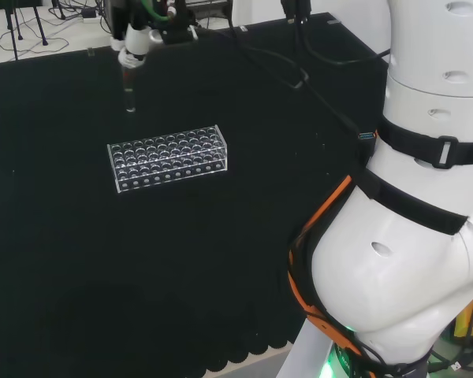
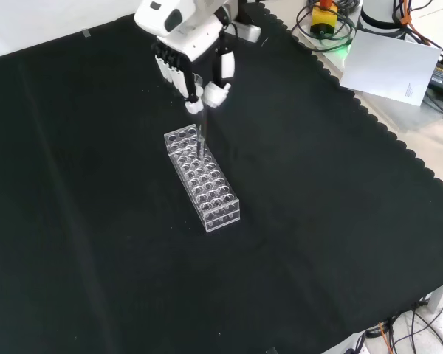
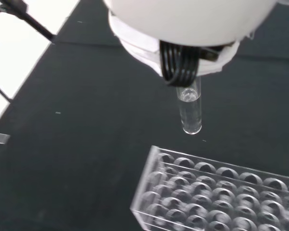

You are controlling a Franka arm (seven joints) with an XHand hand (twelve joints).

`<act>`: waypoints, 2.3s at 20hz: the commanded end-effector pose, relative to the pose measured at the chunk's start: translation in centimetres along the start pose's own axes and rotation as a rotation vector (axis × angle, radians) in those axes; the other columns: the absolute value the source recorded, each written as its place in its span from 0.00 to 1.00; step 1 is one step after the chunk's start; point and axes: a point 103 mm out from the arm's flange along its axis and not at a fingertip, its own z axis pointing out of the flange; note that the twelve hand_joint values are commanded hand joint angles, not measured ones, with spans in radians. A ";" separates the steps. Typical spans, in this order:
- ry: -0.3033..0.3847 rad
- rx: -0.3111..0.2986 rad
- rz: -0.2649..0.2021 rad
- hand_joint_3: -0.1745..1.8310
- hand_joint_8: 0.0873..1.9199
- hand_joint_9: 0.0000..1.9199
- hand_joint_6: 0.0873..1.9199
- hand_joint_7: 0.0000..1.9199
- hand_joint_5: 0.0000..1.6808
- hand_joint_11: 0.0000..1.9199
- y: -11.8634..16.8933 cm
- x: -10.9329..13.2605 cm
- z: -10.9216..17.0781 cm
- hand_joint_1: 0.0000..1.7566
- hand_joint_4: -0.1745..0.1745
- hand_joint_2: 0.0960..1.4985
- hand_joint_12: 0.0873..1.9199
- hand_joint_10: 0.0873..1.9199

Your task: Shake the test tube.

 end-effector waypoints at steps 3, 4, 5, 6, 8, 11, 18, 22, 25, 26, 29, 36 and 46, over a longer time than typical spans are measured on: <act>0.010 -0.011 -0.036 0.44 0.23 0.86 0.00 0.78 0.87 0.77 0.0 1.6 -0.5 0.77 0.00 0.34 0.49 0.27; 0.005 -0.010 -0.027 0.44 0.23 0.86 0.00 0.78 0.87 0.77 -0.1 1.1 -0.4 0.77 0.00 0.34 0.49 0.27; -0.002 -0.008 -0.013 0.44 0.23 0.86 0.00 0.78 0.87 0.77 -0.3 0.4 -0.4 0.77 0.00 0.34 0.49 0.27; -0.009 -0.004 0.005 0.44 0.23 0.86 0.00 0.78 0.87 0.77 -0.5 -0.4 -0.3 0.77 0.00 0.34 0.49 0.27; -0.029 0.007 0.046 0.44 0.23 0.86 0.00 0.78 0.87 0.77 -1.1 -2.4 -0.1 0.77 0.00 0.34 0.49 0.27; -0.068 0.020 0.116 0.44 0.23 0.86 0.00 0.78 0.87 0.77 -2.4 -5.8 0.0 0.77 0.00 0.34 0.49 0.27; -0.124 0.023 0.285 0.44 0.23 0.86 0.00 0.78 0.87 0.77 -5.9 -13.1 -0.8 0.77 0.00 0.34 0.49 0.27; -0.140 0.026 0.308 0.44 0.23 0.86 0.00 0.78 0.87 0.77 -6.6 -14.2 -1.0 0.77 0.00 0.34 0.49 0.27; -0.135 0.028 0.290 0.44 0.23 0.86 0.00 0.78 0.87 0.77 -6.3 -13.6 -0.9 0.77 0.00 0.34 0.49 0.27; -0.134 0.029 0.278 0.44 0.23 0.86 0.00 0.78 0.87 0.77 -6.1 -13.2 -0.9 0.77 0.00 0.34 0.49 0.27; -0.116 0.029 0.241 0.44 0.23 0.86 0.00 0.78 0.87 0.77 -5.2 -11.4 -0.6 0.77 0.00 0.34 0.49 0.27; -0.060 0.029 0.120 0.44 0.23 0.86 0.00 0.78 0.87 0.77 -2.8 -5.5 0.2 0.77 0.00 0.34 0.49 0.27; -0.033 0.025 0.025 0.44 0.23 0.86 0.00 0.78 0.88 0.77 -1.2 -1.0 0.5 0.77 0.00 0.34 0.49 0.27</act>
